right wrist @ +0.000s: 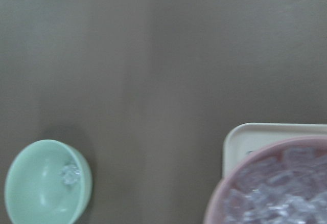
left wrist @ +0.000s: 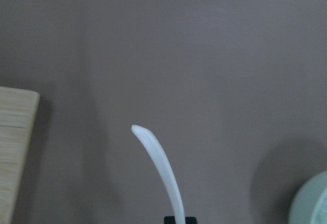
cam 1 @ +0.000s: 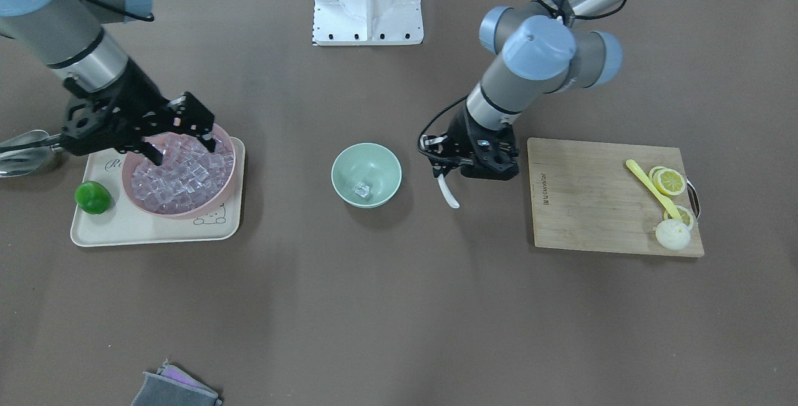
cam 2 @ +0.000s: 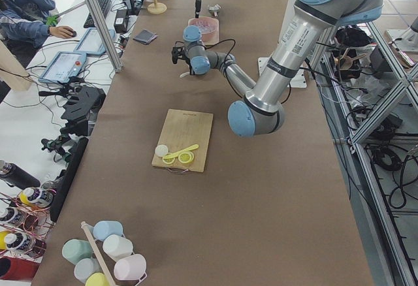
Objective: Put spoon and ice into bowl
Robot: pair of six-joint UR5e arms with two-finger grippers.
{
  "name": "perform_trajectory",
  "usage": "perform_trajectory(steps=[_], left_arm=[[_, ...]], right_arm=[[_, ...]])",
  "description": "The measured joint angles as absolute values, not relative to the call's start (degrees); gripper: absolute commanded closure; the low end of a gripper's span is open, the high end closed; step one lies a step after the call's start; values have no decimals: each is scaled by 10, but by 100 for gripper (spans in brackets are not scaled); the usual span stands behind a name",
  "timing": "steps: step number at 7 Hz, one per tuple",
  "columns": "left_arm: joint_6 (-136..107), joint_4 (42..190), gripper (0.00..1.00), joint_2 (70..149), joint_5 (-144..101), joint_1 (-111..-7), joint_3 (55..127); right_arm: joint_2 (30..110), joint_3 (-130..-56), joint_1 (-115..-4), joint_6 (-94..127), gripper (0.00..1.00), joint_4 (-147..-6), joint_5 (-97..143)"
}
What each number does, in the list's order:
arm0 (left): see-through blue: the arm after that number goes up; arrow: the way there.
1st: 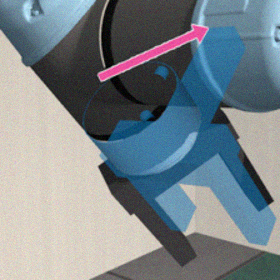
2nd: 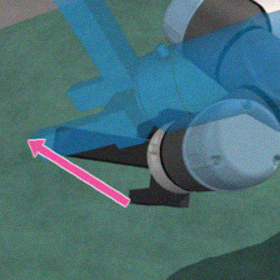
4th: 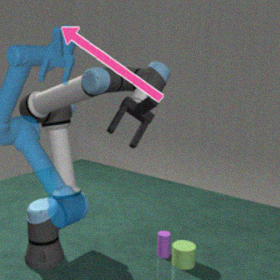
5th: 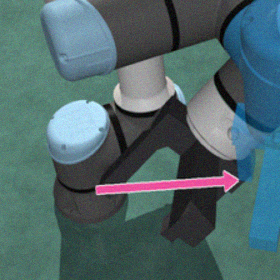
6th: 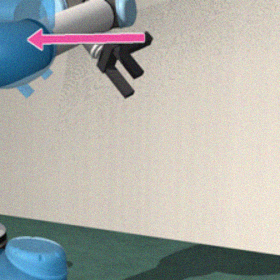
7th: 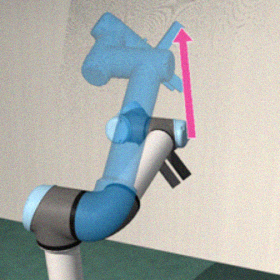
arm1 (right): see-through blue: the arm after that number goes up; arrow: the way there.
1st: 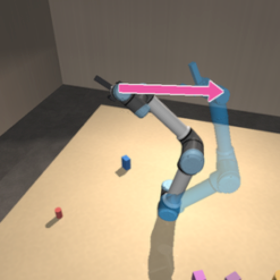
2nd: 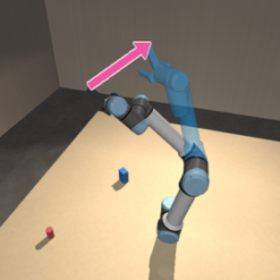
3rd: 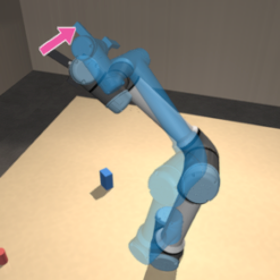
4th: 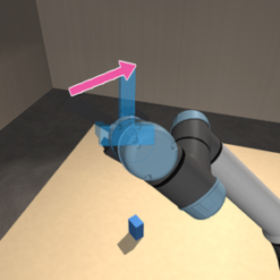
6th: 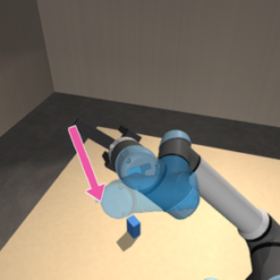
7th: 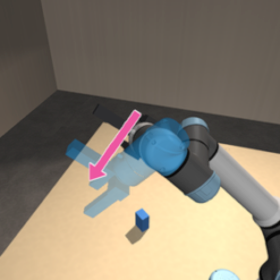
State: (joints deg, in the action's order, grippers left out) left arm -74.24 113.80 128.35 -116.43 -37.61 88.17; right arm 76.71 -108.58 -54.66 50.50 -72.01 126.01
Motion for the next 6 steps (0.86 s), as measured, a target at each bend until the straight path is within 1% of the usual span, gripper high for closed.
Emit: perform_trajectory(steps=[1,2,4,6], left_arm=[[-759,1140,37,1324,-1130,-352,853],[-760,1143,2,1347,-1114,-342,832],[-730,1154,2,1357,-1105,-340,817],[-705,1154,2,1339,-1114,-361,827]], right_arm=[[803,-1083,-587,436,0,-720,1287],[823,-1079,-613,394,0,-720,1303],[839,-1077,-628,369,0,-719,1314],[846,-1081,-646,367,0,-717,1320]])
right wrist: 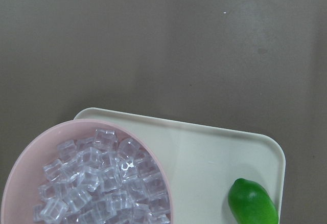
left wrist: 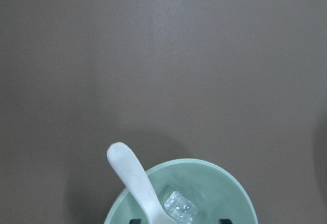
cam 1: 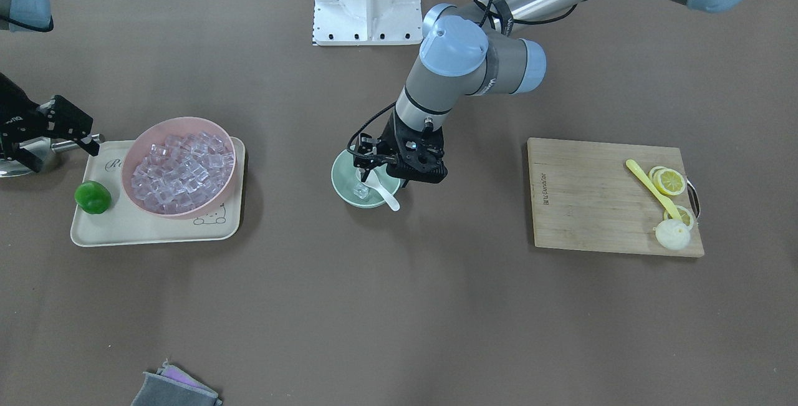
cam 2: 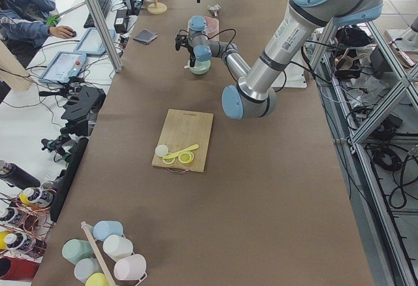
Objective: Put spoon and ice into bowl
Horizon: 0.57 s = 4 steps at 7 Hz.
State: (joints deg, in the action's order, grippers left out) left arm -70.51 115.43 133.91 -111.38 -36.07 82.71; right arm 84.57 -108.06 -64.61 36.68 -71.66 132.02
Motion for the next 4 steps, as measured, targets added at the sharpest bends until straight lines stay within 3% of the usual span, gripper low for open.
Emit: perform_trajectory(steps=[4], left_arm=[[-516,1149,2,1137,-1183,-480,935]], right_arm=[[896,-1074,-703,270,0,-721,1325]])
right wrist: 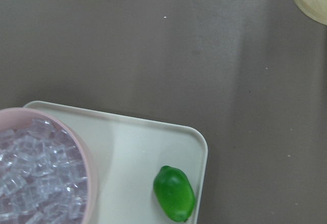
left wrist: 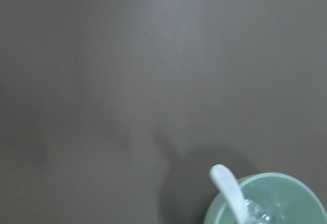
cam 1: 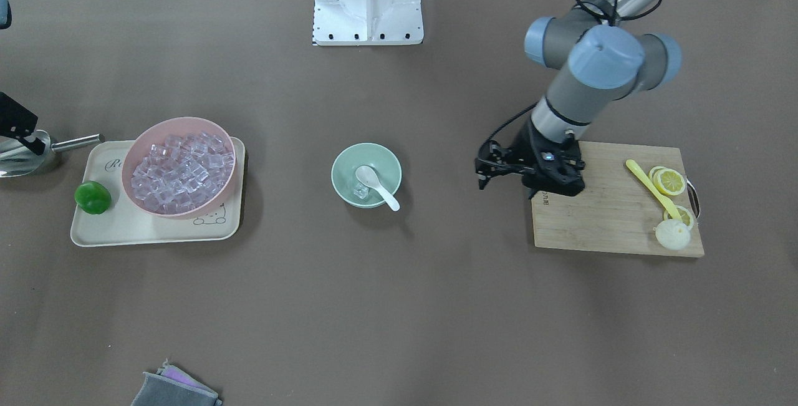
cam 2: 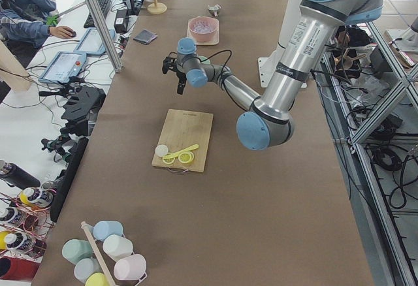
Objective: Put spoon and ice into bowl
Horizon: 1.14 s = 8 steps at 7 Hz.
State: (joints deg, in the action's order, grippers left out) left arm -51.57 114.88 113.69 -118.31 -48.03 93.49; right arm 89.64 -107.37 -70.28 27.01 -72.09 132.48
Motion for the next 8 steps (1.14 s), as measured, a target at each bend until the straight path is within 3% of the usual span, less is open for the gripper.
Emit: perform_trajectory(steps=[4,6,8], left_arm=[[-271,1149,2,922,-1308,-690,972],[-232,1146,2,872,-1320,-778,965],[-199,1087,2,877,-1340,-816,957]], right_arm=[[932,-1021,-778,131,0,-722,1335],[950,-1011,-806,82,0,-721,1337],[953,-990,-815,46,0,-721,1332]])
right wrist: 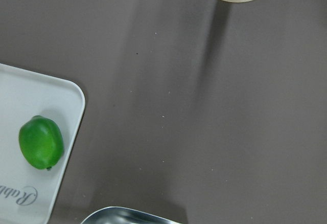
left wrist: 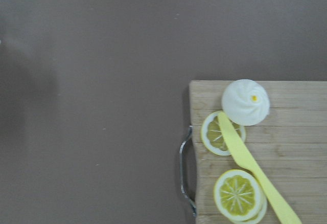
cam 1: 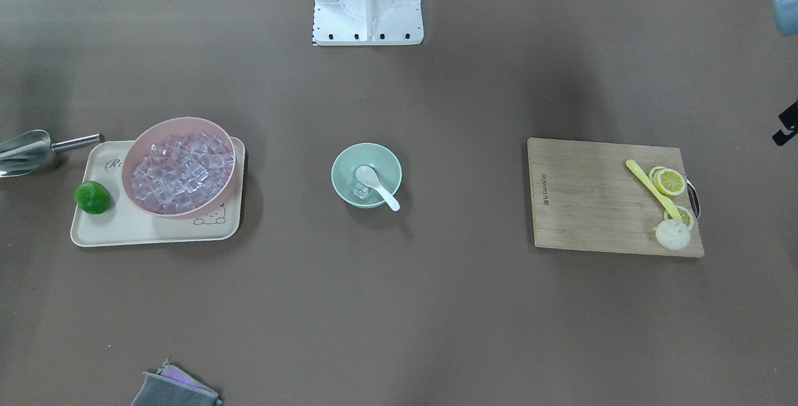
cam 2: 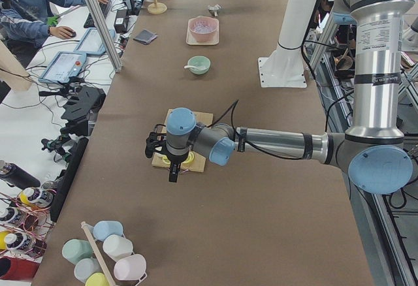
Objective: Put spoon and ice into bowl
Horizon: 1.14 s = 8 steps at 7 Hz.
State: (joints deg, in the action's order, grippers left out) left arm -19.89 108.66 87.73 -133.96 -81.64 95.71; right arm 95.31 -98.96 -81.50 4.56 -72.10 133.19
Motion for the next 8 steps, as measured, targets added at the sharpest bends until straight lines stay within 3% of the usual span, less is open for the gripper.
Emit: perform_trajectory(steps=[3,8], left_arm=[[-45,954,2,912,-1368,-851,950],[-10,950,2,910,-1373,-860,936]], right_arm=[[949,-966,-820,22,0,-721,1330],[954,-957,-824,22,0,-722,1330]])
